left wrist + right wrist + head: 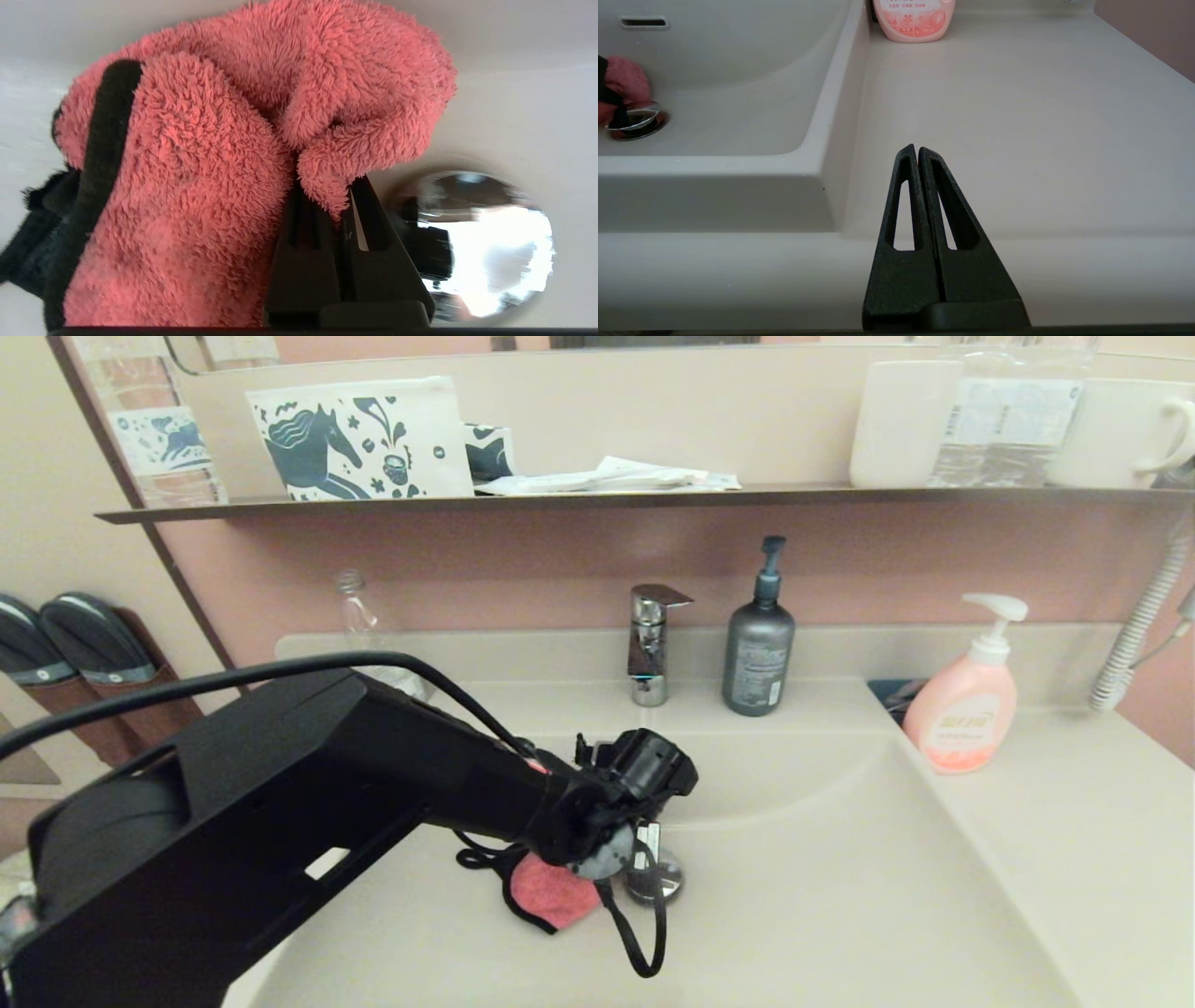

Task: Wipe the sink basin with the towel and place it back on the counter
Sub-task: Wipe the sink

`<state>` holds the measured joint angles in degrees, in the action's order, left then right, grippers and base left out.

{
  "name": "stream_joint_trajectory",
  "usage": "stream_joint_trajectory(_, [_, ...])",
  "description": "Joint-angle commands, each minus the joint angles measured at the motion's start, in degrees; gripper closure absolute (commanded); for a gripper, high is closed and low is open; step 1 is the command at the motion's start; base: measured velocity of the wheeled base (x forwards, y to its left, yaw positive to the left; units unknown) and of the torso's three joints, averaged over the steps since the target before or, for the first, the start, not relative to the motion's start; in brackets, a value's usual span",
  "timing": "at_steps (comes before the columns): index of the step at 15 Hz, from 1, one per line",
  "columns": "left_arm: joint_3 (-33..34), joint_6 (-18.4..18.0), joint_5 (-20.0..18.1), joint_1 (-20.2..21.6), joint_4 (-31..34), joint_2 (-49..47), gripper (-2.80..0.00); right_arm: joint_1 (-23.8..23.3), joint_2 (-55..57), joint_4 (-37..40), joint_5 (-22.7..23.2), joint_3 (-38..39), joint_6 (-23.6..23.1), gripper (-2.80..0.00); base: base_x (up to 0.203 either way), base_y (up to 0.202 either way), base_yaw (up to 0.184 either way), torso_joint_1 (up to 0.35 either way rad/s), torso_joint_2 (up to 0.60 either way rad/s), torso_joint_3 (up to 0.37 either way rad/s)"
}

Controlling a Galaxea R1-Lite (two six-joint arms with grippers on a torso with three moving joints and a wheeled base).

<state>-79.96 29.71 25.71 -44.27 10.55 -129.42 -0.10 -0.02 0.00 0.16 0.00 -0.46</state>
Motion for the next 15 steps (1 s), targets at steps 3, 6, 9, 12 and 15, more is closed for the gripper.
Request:
stream_joint_trajectory(3, [-8.3,6.0,0.0,-2.2,7.9,-2.0,0.0,0.0,0.0,0.0,0.0,0.0,-0.1,0.0,0.0,0.0,0.0,0.0,0.0,0.0])
stream_joint_trajectory(6, [-14.7,9.9,-0.1,-5.1,14.7,-3.2,0.0,0.0,0.0,0.0,0.0,0.0,0.0,0.0,0.0,0.0,0.0,0.0,0.0,0.0])
stream_joint_trajectory(9, [-17.4,10.1,-0.1,-6.7,15.0,-4.1,0.0,0.0,0.0,0.0,0.0,0.0,-0.1,0.0,0.0,0.0,0.0,0.0,0.0,0.0])
stream_joint_trajectory(12, [-19.2,10.8,0.0,-7.6,14.9,-5.8,0.0,0.0,0.0,0.0,0.0,0.0,0.0,0.0,0.0,0.0,0.0,0.0,0.0,0.0])
stream_joint_trajectory(15, [-19.9,10.7,0.2,-7.7,14.9,-7.4,0.0,0.0,0.0,0.0,0.0,0.0,0.0,0.0,0.0,0.0,0.0,0.0,0.0,0.0])
